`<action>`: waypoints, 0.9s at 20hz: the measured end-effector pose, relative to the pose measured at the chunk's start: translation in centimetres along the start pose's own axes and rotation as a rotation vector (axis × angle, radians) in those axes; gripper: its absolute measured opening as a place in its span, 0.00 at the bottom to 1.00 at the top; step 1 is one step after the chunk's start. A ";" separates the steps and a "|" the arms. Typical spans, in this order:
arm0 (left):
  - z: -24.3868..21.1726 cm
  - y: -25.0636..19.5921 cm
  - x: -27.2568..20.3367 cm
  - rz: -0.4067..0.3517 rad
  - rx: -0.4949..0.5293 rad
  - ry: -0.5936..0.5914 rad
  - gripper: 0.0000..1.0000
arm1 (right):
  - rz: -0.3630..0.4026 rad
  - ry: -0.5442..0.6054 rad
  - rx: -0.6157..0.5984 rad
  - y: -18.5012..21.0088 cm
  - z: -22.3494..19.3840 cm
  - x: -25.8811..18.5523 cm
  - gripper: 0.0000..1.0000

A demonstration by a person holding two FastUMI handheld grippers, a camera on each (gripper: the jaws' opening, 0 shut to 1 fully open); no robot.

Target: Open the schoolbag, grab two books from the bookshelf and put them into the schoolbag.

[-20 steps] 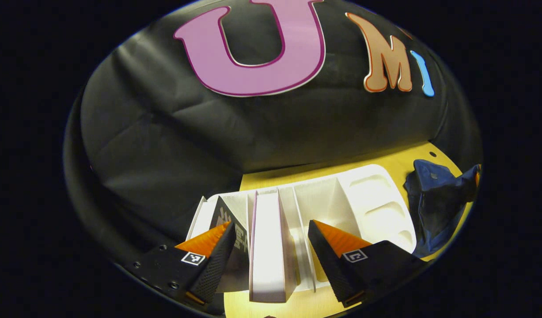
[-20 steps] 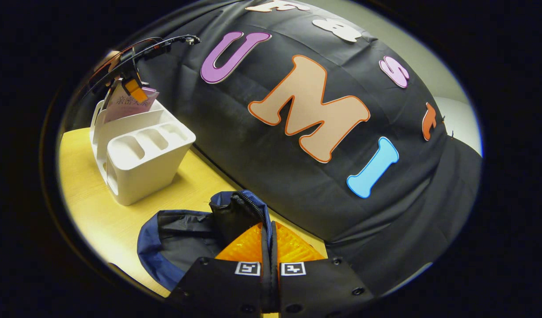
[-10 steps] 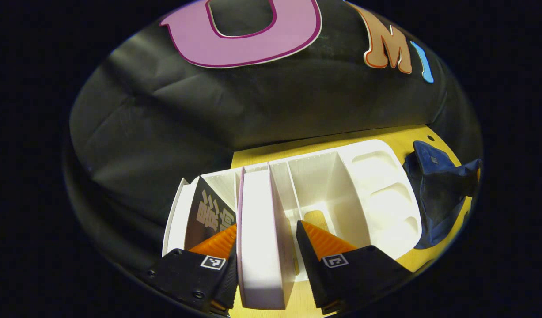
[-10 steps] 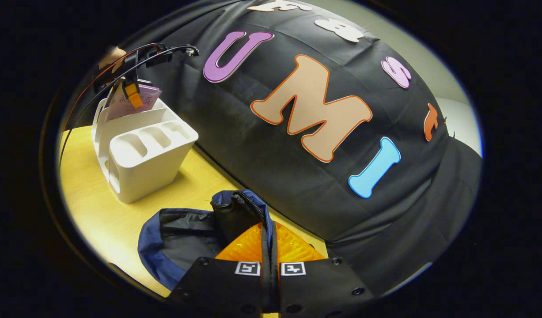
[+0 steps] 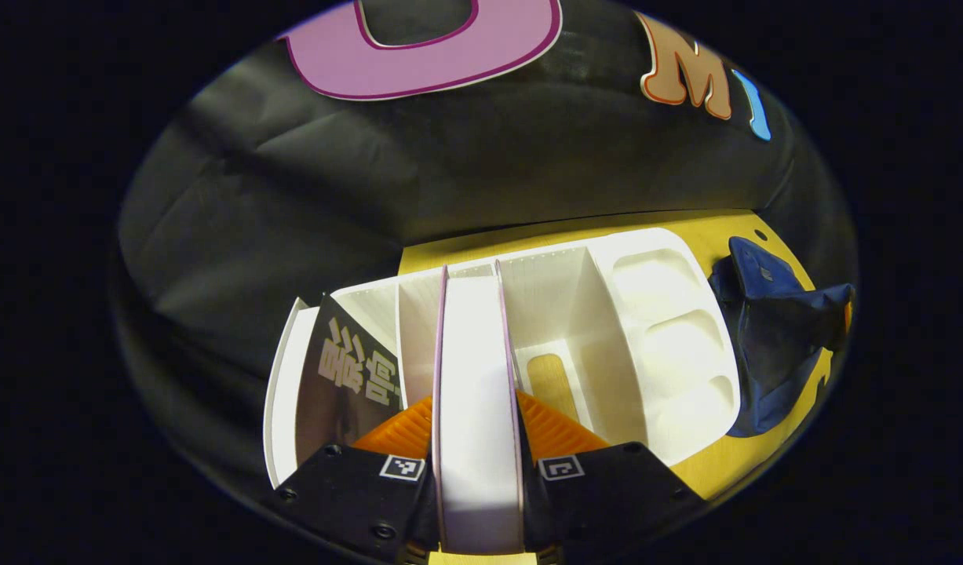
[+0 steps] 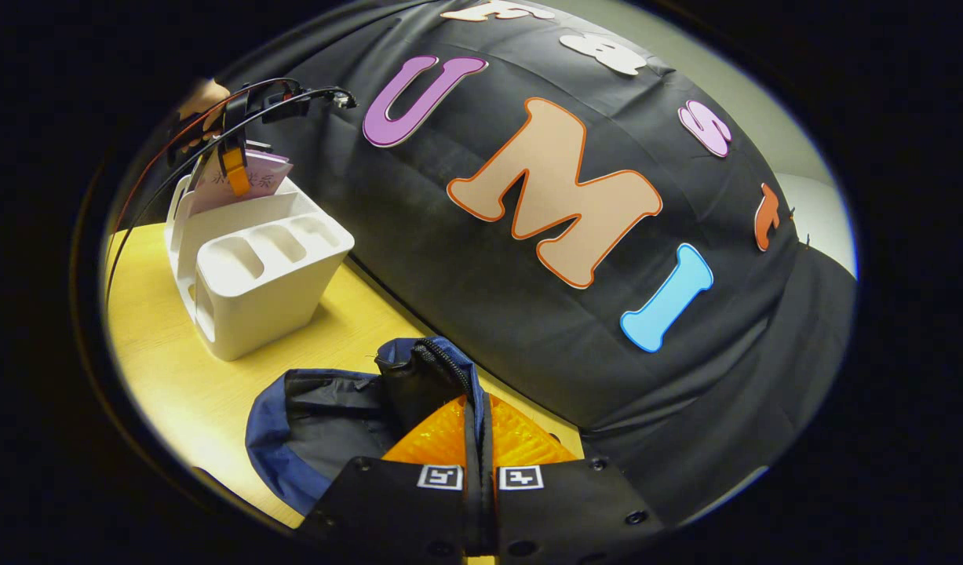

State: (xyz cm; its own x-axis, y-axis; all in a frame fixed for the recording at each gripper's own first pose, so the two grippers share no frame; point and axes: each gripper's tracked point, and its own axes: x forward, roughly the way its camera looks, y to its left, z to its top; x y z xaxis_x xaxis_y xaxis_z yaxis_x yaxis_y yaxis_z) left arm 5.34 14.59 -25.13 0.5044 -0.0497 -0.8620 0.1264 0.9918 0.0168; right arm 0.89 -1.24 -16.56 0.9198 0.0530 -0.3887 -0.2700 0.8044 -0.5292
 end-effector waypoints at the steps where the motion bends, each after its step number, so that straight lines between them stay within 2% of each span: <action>1: 0.4 0.0 -0.7 0.005 0.001 -0.011 0.37 | 0.002 -0.001 -0.001 0.1 -0.1 -0.1 0.02; 7: 2.6 -0.1 -6.2 0.017 0.011 -0.107 0.36 | 0.015 -0.007 0.004 0.3 0.0 -0.1 0.03; 18: 5.9 -0.3 -15.0 0.029 -0.055 -0.301 0.36 | 0.049 -0.010 -0.005 0.4 -0.2 -0.1 0.02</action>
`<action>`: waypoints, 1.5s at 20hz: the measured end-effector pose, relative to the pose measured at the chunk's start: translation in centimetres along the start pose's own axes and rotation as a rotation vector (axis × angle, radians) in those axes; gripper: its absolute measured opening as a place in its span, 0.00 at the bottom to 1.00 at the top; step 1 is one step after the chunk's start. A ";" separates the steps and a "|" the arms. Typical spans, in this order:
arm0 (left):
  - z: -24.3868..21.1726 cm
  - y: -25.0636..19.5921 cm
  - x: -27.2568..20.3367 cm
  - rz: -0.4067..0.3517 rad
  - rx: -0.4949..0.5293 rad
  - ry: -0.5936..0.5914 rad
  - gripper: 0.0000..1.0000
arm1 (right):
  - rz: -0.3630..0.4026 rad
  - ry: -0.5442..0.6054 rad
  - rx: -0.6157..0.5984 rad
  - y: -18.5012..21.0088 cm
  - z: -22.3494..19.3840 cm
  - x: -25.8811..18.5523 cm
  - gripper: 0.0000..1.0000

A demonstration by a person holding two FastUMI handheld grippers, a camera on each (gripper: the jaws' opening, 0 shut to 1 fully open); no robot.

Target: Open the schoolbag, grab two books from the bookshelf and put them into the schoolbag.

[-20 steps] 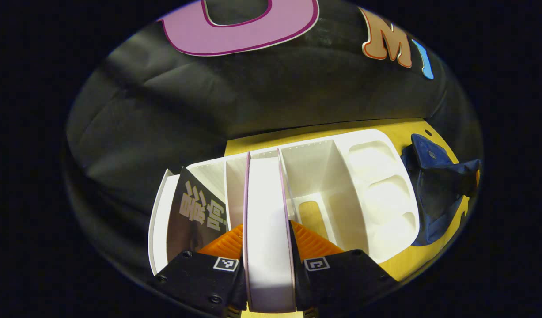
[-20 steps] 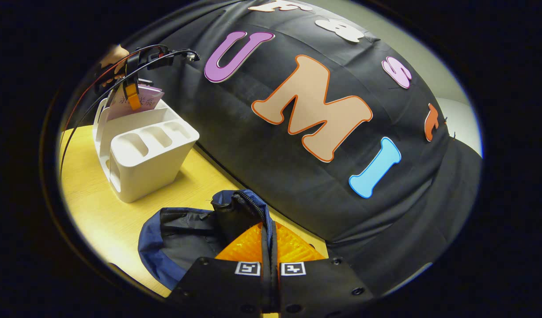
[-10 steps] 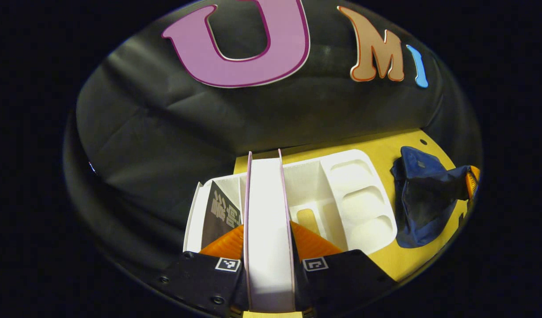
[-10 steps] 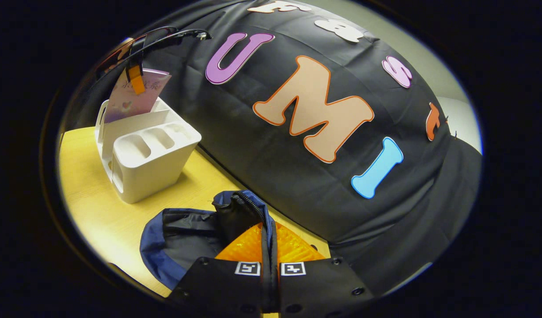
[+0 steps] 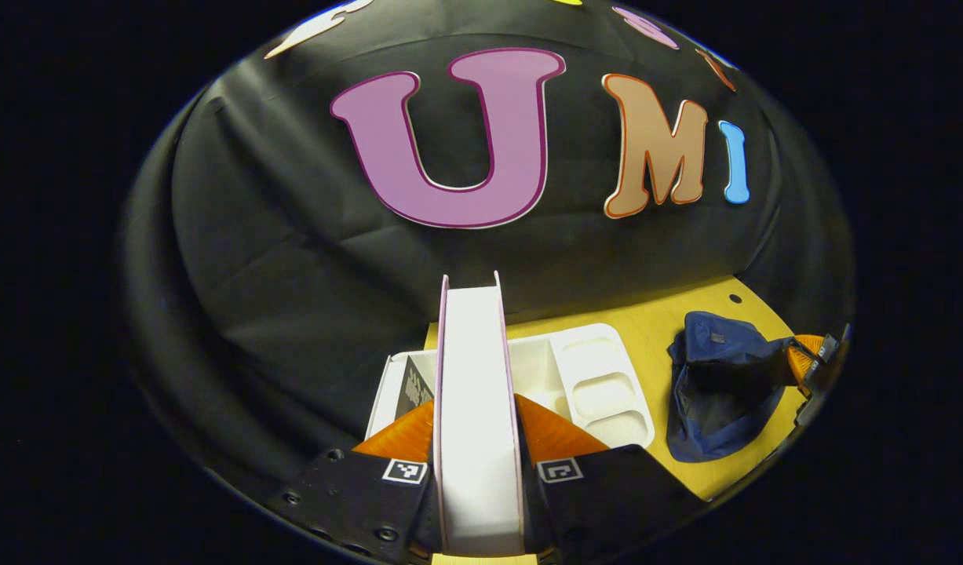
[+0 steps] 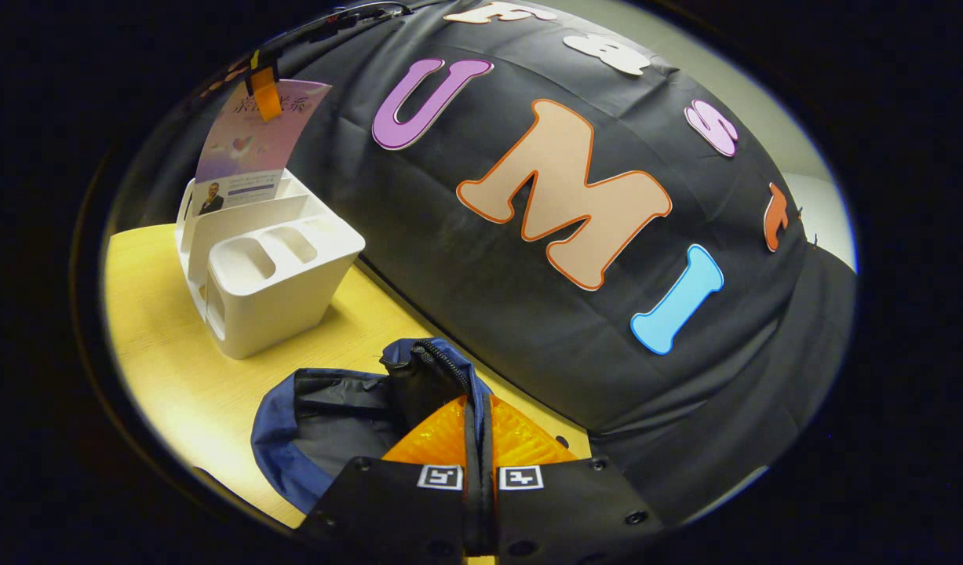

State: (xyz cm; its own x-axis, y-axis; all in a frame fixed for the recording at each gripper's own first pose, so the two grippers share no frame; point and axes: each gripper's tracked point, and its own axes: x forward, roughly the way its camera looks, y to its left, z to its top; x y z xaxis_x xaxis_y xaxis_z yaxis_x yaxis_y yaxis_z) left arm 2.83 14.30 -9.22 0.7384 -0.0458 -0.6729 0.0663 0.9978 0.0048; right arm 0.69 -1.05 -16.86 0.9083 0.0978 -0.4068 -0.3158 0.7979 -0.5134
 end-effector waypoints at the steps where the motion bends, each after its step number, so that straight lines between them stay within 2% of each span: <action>1: 0.4 0.1 -0.6 0.008 -0.002 -0.011 0.35 | 0.003 0.000 -0.003 0.1 0.0 0.0 0.02; 4: 1.9 0.3 -2.3 0.020 -0.009 -0.059 0.36 | 0.010 -0.004 -0.008 0.1 0.0 0.1 0.02; 7: 3.3 -0.8 -3.8 -0.013 -0.056 -0.092 0.36 | 0.016 -0.003 -0.002 0.1 -0.2 0.1 0.02; 18: 1.4 -11.4 -5.2 -0.353 -0.364 -0.086 0.36 | 0.038 -0.004 0.029 -0.7 -0.1 0.3 0.02; 24: -0.5 -17.0 -5.0 -0.470 -0.453 -0.060 0.36 | 0.060 0.005 0.062 -0.8 0.0 0.4 0.02; 30: -3.0 -21.9 -3.2 -0.525 -0.601 -0.034 0.36 | 0.072 0.023 0.121 -1.3 0.2 0.7 0.03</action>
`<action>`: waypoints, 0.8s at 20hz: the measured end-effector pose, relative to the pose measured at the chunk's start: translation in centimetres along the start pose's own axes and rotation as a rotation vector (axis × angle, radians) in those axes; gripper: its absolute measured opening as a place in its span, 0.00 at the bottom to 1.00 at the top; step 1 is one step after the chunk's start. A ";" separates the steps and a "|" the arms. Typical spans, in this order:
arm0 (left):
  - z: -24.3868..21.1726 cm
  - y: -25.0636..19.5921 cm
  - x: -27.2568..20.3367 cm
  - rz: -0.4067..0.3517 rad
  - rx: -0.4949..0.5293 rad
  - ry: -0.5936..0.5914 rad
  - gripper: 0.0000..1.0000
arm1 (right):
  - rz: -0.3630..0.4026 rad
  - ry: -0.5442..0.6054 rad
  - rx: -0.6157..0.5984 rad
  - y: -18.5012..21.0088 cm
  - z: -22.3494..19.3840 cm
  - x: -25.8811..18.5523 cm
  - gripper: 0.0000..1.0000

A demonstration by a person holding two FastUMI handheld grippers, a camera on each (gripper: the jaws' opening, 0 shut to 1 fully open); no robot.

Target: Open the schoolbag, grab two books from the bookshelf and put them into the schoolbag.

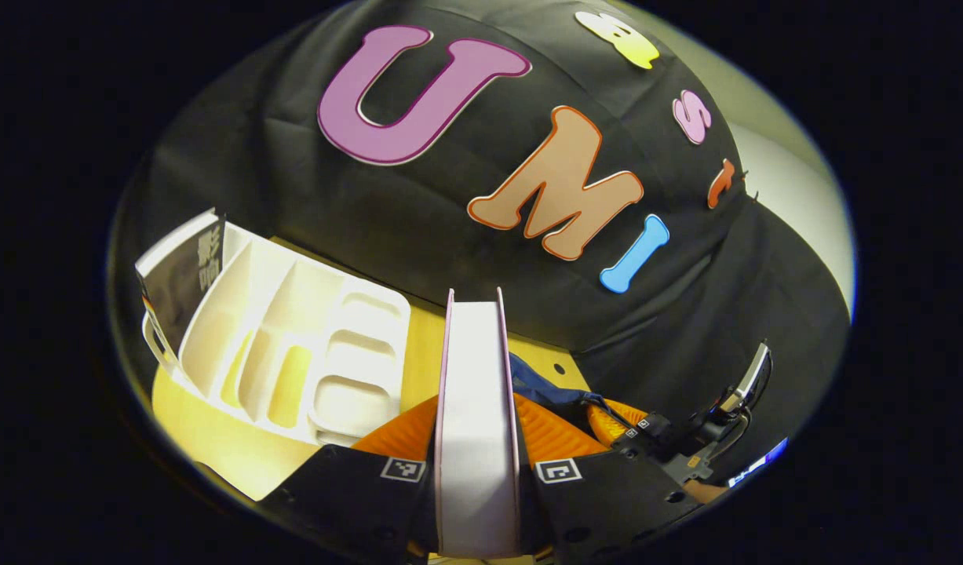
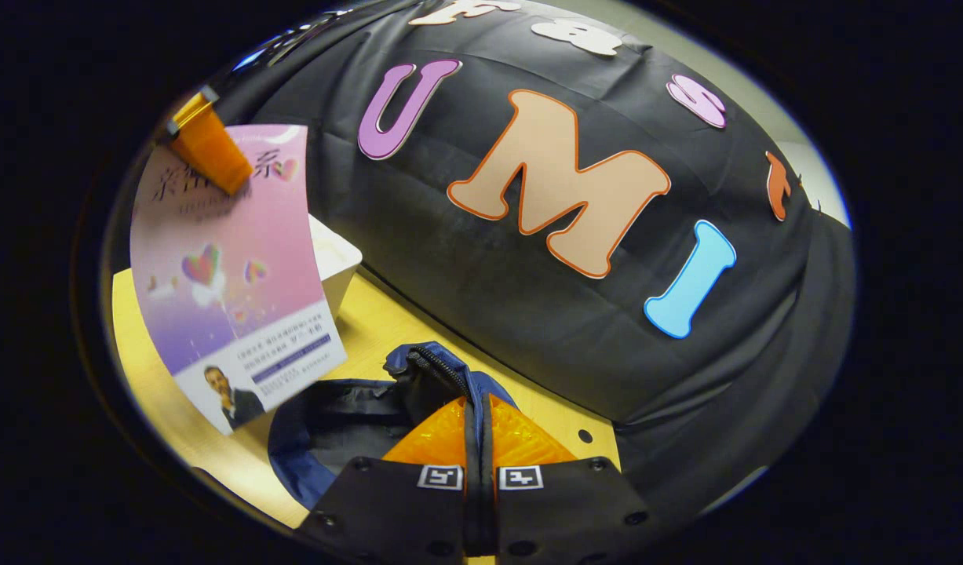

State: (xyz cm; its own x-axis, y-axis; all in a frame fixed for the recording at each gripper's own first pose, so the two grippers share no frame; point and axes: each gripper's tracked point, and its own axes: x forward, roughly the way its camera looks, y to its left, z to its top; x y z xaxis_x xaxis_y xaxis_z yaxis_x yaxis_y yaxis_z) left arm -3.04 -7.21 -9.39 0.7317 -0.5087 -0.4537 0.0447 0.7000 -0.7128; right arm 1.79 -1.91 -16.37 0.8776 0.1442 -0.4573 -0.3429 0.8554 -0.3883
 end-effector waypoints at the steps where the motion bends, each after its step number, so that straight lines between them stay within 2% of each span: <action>1: -0.6 -0.1 0.6 -0.004 -0.022 0.002 0.37 | 0.003 0.000 0.004 0.0 0.0 0.1 0.03; 6: -3.9 -0.5 3.3 0.003 -0.116 -0.022 0.36 | 0.019 -0.001 0.019 0.0 0.1 0.3 0.03; 9: -5.8 -0.6 4.8 0.017 -0.134 -0.035 0.36 | 0.022 -0.003 0.041 -0.2 0.2 0.6 0.03; 13: -7.1 -1.0 6.6 0.033 -0.159 -0.083 0.36 | 0.031 0.001 0.096 -0.2 0.2 0.8 0.03; 16: -8.1 -0.9 8.1 0.036 -0.225 -0.117 0.36 | 0.046 -0.002 0.120 0.1 0.2 0.8 0.02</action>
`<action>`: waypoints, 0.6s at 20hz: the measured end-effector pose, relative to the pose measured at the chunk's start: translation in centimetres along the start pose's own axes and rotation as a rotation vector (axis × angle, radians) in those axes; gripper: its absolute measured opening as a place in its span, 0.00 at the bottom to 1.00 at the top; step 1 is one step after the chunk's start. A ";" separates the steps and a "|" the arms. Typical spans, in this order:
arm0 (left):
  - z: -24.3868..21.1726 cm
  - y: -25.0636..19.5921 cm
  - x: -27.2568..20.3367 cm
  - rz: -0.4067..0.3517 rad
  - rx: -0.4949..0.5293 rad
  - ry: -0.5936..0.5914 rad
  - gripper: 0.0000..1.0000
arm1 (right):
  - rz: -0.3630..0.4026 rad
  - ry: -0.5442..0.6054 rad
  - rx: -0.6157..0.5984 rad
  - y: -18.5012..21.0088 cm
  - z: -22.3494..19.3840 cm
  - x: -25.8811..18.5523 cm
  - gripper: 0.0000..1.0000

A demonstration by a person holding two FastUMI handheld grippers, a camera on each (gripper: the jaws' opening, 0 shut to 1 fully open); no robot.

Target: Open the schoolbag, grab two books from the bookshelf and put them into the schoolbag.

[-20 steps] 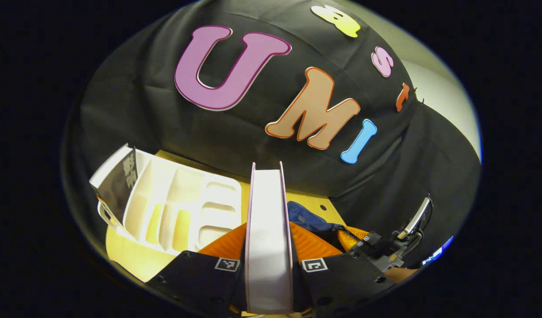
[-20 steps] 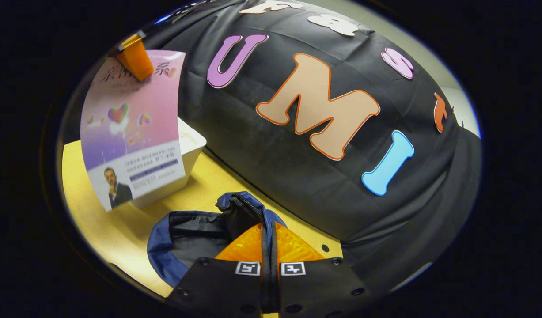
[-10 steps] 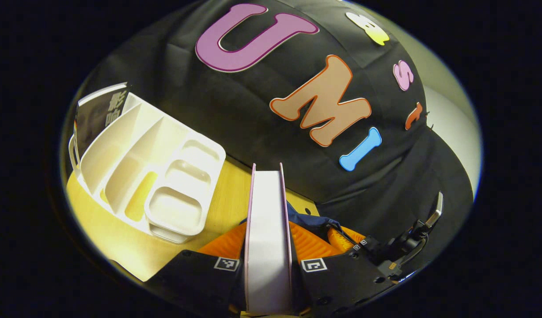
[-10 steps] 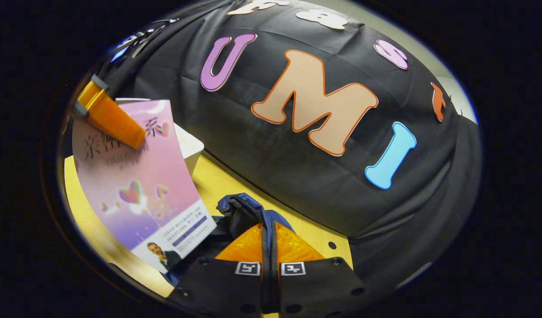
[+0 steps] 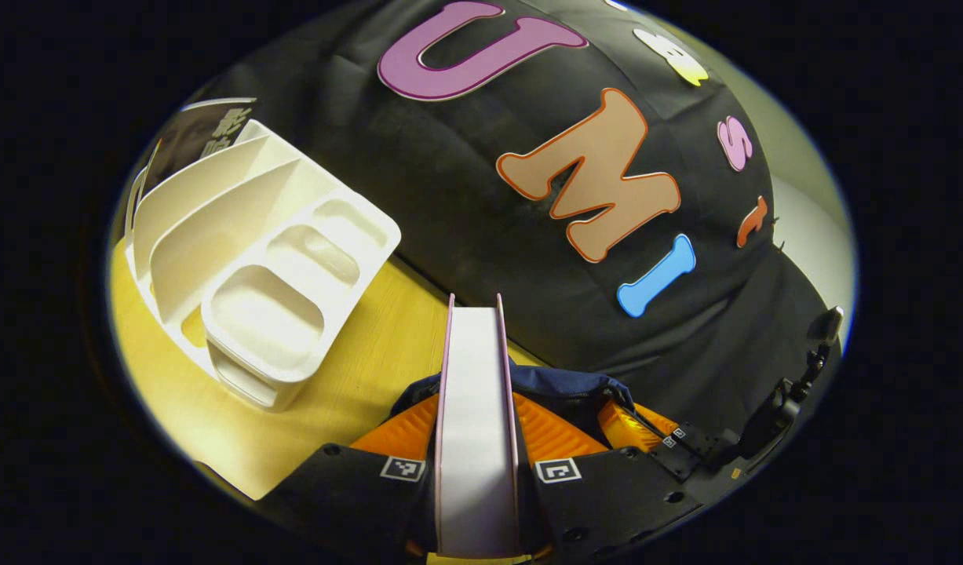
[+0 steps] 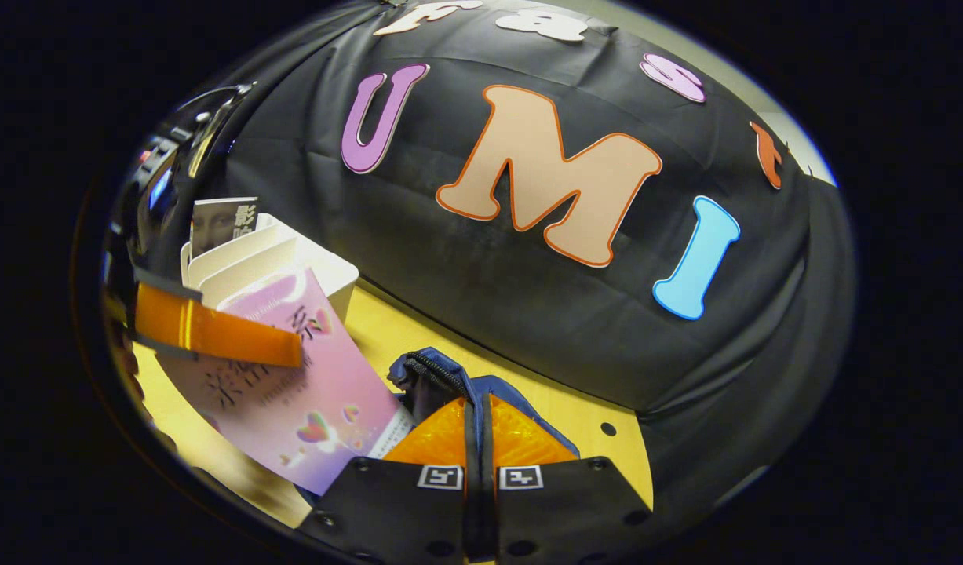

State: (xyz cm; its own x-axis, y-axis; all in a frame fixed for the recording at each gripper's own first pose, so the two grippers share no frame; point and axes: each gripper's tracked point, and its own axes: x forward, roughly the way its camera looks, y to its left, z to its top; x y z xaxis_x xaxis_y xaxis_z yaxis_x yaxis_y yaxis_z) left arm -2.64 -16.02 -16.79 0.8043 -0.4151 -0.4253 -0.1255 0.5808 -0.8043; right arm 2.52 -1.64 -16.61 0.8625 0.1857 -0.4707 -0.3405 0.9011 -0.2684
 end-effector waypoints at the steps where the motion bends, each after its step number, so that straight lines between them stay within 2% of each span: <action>1: -0.3 0.1 0.3 -0.003 -0.027 -0.013 0.36 | 0.005 0.000 0.000 0.1 0.1 0.0 0.02; 8: -1.8 1.7 2.5 0.007 -0.196 -0.078 0.36 | 0.062 0.003 0.048 1.1 -0.1 0.0 0.02; 12: -2.7 1.6 3.9 0.010 -0.230 -0.116 0.36 | 0.105 0.008 0.107 2.1 0.0 -0.2 0.04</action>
State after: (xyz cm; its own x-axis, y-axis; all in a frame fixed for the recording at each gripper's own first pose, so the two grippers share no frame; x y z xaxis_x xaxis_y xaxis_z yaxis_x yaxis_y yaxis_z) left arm -1.26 -18.61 -20.89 0.8620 -0.3192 -0.3937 -0.2517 0.4046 -0.8791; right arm 1.59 0.16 -17.07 0.8209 0.2782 -0.4986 -0.3863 0.9137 -0.1261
